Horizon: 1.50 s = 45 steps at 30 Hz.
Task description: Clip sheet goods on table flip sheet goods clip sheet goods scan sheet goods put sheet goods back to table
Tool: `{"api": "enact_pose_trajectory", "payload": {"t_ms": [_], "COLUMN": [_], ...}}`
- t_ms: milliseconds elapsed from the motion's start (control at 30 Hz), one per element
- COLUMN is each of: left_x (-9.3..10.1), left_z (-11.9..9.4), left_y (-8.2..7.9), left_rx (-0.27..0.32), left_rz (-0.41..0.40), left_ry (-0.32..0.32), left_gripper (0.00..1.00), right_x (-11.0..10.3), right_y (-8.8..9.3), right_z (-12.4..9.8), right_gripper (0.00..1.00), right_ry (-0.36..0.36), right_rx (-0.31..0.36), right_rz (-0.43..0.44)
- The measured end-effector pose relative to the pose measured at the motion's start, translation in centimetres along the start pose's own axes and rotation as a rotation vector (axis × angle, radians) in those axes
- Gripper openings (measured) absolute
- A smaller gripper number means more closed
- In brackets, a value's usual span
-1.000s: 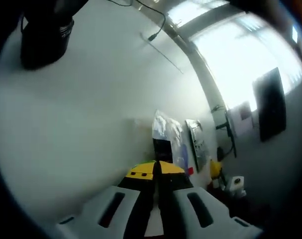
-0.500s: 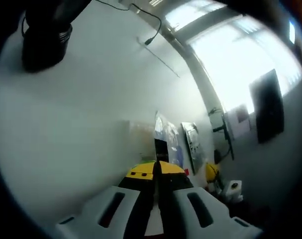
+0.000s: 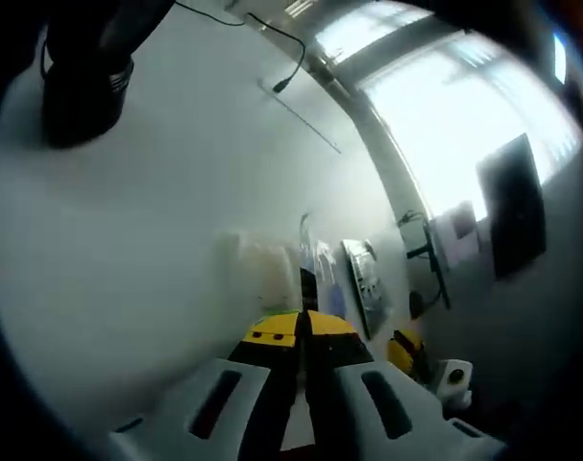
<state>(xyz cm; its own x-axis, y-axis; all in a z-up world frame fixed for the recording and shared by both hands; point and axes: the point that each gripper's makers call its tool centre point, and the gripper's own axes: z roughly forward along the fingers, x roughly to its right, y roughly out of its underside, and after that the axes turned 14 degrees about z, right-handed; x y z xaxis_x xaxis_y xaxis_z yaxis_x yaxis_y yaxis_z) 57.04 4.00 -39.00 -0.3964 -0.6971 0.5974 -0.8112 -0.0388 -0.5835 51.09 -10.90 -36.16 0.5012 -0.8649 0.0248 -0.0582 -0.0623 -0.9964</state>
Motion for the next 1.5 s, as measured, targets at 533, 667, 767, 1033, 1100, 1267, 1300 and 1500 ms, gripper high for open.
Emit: {"api": "enact_pose_trajectory", "payload": {"t_ms": [533,667,767,1033,1100,1267,1300,1500], "left_x": [0.2,0.3,0.3,0.2,0.2,0.5,0.5,0.6], "left_z": [-0.1,-0.2,-0.2,-0.1,0.0,0.0,-0.1,-0.1], "left_y": [-0.1,-0.1,-0.3,-0.2,0.0,0.1,0.1,0.1], "left_rx": [0.011,0.013,0.015,0.018,0.017,0.019,0.02,0.021], "left_rz": [-0.003,0.001,0.002,-0.001,-0.003,-0.004,-0.004,-0.006], "left_ry": [0.017,0.02,0.025,0.027,0.03,0.034,0.036,0.045], "left_gripper": [0.0,0.0,0.0,0.0,0.0,0.0,0.0,0.0], "right_x": [-6.0,-6.9,-7.6,-8.5,-8.8,-9.6,-9.9,-10.5], "right_y": [-0.1,0.0,0.1,0.6,0.9,1.5,1.6,1.8], "right_z": [1.6,2.0,2.2,3.0,3.3,4.0,4.3,4.9], "right_gripper": [0.09,0.1,0.11,0.11,0.11,0.12,0.12,0.12], "right_ry": [-0.118,-0.132,-0.147,-0.176,-0.177,-0.185,-0.182,-0.177], "right_rx": [-0.028,-0.039,-0.048,-0.103,-0.114,-0.14,-0.141,-0.159], "right_rz": [-0.142,-0.185,-0.206,-0.257,-0.271,-0.289,-0.293,-0.296]}}
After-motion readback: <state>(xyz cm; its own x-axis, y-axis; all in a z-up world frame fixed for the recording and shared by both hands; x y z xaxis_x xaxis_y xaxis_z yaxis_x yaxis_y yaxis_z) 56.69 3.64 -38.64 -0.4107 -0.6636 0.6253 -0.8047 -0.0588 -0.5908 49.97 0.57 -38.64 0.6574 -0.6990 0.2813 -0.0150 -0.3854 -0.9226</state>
